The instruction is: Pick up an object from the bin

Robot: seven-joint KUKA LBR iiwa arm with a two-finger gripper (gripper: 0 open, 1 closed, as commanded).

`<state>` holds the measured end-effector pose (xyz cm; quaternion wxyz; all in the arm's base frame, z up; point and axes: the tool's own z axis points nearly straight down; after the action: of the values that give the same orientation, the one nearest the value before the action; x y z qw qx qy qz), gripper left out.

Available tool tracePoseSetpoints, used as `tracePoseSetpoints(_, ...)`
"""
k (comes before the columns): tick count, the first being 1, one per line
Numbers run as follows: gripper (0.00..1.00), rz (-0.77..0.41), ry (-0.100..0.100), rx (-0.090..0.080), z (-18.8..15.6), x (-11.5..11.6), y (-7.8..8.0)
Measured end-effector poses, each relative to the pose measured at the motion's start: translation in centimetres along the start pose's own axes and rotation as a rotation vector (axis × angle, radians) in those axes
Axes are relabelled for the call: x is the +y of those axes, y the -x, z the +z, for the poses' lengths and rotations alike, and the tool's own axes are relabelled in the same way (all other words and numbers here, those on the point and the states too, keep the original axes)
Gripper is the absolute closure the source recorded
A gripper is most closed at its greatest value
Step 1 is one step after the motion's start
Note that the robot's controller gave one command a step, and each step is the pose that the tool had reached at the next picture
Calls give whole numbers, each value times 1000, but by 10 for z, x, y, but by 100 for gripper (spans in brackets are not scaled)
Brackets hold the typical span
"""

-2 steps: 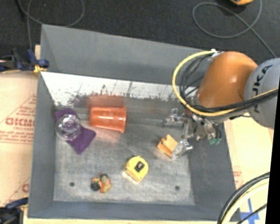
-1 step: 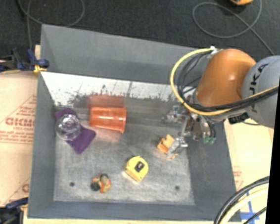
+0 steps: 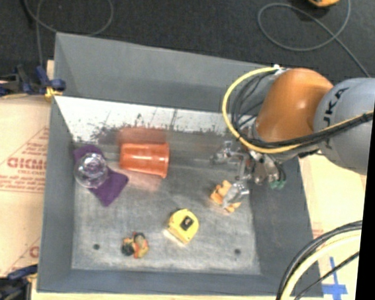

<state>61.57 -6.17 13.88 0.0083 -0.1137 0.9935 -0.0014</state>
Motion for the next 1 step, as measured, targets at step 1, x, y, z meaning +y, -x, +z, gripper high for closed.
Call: tracePoseSetpoints(1, 100, 209, 6, 13, 46, -49, -12)
